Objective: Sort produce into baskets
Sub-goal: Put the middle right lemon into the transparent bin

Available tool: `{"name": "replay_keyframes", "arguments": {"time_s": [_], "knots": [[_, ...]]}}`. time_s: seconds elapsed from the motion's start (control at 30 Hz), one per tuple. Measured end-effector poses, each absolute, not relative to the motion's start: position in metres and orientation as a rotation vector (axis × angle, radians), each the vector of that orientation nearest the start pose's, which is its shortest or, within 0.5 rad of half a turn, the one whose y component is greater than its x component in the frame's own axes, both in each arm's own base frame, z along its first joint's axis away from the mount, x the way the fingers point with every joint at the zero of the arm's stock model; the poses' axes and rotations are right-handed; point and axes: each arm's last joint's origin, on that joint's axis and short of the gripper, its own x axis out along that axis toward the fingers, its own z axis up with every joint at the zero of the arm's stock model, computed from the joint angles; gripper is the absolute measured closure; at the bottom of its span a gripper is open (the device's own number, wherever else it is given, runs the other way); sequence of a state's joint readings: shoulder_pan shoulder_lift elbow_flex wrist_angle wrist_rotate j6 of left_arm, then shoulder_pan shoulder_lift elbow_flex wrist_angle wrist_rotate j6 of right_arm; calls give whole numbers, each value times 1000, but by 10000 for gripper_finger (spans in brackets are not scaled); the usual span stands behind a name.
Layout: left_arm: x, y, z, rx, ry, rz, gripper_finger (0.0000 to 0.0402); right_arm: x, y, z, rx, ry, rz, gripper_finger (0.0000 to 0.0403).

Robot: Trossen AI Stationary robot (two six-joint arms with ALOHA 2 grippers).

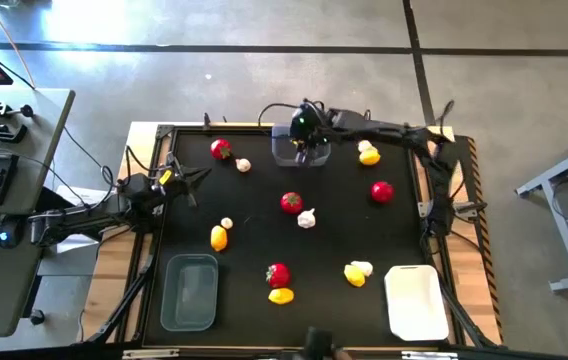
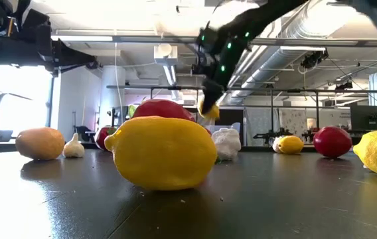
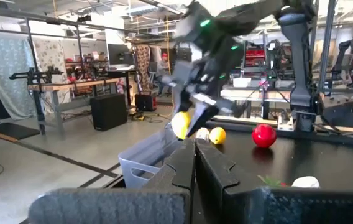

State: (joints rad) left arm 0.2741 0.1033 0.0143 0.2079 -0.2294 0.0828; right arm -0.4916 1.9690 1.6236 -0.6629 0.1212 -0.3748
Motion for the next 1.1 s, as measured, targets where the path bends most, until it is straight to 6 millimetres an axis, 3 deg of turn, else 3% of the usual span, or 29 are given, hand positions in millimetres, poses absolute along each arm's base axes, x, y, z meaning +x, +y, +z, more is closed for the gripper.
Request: {"name": "replay_keyframes", "arguments": {"time_s": [0.2, 0.4, 0.57, 0.73, 1.1], "knots": [[96, 34, 180, 84, -98, 514, 401, 375, -245, 213, -275, 1240, -222, 256], [96, 34, 180, 87, -97, 514, 401, 378, -267, 189, -301, 1335, -156, 256], [96, 34, 180, 87, -98, 514, 401, 380, -271, 175, -302, 1373, -131, 255], [96, 34, 180, 83, -99, 514, 401, 380, -272, 175, -315, 1391, -162, 246], [97, 34, 179, 72, -88, 513, 401, 381, -270, 175, -330, 1416, -204, 159]]}}
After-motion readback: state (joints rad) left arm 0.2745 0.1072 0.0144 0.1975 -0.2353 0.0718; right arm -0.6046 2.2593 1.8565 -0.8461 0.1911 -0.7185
